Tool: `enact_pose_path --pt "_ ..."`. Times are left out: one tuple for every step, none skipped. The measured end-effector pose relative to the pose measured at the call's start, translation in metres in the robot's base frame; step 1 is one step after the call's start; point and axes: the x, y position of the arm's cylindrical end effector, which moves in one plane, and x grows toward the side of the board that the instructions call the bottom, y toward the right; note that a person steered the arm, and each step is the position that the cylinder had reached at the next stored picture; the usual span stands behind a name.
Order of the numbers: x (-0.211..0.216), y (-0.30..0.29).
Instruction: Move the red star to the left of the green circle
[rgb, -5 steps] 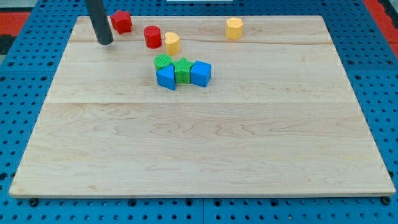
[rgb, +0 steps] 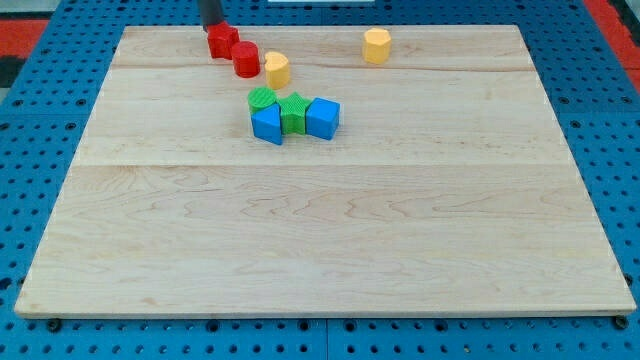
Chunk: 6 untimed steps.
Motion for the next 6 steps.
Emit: enact_pose_path --pt "0.003 0.009" --pt "0.028 0.031" --pt "0.07 0.02" --pt "0.077 0.021" --pt "0.08 0.022" --pt "0.119 0.023"
